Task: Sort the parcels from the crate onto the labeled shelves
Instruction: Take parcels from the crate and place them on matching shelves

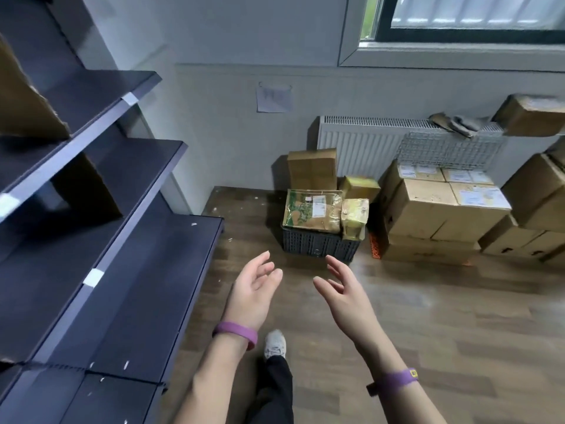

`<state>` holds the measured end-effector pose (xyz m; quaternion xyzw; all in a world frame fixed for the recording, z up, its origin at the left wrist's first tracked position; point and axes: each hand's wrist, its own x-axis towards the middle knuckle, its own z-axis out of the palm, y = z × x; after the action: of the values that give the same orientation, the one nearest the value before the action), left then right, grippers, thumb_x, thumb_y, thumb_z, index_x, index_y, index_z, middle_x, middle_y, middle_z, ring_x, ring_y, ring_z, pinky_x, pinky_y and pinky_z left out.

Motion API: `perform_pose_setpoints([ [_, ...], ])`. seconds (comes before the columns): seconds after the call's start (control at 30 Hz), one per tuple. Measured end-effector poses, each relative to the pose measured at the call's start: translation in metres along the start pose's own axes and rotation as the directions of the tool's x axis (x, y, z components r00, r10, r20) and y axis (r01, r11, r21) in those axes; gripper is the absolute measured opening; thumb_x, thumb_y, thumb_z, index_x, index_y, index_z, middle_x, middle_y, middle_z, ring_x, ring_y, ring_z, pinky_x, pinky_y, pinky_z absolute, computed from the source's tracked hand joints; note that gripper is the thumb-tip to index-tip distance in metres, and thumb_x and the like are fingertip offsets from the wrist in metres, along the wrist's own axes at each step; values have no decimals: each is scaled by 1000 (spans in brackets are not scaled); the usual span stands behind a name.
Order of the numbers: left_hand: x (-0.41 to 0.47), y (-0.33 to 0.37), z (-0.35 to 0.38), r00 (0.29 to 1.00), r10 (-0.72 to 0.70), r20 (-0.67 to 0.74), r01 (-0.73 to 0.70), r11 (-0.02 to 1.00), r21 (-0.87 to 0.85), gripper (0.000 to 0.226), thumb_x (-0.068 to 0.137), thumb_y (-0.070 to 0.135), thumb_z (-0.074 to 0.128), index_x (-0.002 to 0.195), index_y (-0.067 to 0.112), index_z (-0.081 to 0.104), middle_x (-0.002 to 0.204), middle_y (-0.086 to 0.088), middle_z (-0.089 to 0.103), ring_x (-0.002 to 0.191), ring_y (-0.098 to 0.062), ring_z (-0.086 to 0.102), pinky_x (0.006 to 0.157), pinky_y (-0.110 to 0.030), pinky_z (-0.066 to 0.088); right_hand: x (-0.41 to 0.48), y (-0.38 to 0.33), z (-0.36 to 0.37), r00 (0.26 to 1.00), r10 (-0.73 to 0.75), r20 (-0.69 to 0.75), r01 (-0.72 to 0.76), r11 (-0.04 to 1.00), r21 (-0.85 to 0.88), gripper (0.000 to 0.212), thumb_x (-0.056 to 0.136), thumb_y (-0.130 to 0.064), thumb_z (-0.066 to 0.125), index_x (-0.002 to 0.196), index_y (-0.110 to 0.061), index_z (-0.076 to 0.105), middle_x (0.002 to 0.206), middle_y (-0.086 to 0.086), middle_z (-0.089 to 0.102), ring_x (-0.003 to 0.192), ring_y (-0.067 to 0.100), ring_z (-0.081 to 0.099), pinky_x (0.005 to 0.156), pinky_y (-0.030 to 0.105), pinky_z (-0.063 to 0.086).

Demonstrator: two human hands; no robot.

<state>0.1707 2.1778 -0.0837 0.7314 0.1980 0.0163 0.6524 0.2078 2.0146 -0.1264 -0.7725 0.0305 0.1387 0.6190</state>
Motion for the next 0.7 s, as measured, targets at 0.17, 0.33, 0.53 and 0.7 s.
perform_pose_setpoints([
  [0.17,120,17,17,999,-7,44,8,999,-34,43,94,14,57,137,13,49,126,-5,59,108,-6,56,82,-8,46,109,-20,-6,998,15,-66,-18,998,-52,54,93,-29,62,142,-30,41,138,-16,46,117,8,47,94,24,37],
  [0.33,242,52,34,989,-52,140,54,999,-7,39,95,14,55,134,13,52,123,-6,61,104,-6,56,93,-19,42,211,-60,-19,995,23,-97,-36,991,-128,51,93,-30,61,141,-28,44,137,-12,49,120,8,48,94,23,39],
  [0.53,336,76,43,972,-87,218,79,996,47,38,95,17,57,132,17,53,120,-3,62,97,2,56,95,-21,42,297,-79,-26,980,77,-183,-95,991,-90,47,94,-26,61,139,-25,48,139,-4,52,118,7,49,96,23,39],
  [0.7,420,90,59,967,-111,231,93,992,86,39,95,17,57,134,16,51,119,-2,60,93,6,55,92,-19,41,388,-92,-20,986,84,-143,-98,990,-98,49,93,-27,61,140,-24,47,141,-6,50,119,5,47,101,25,40],
])
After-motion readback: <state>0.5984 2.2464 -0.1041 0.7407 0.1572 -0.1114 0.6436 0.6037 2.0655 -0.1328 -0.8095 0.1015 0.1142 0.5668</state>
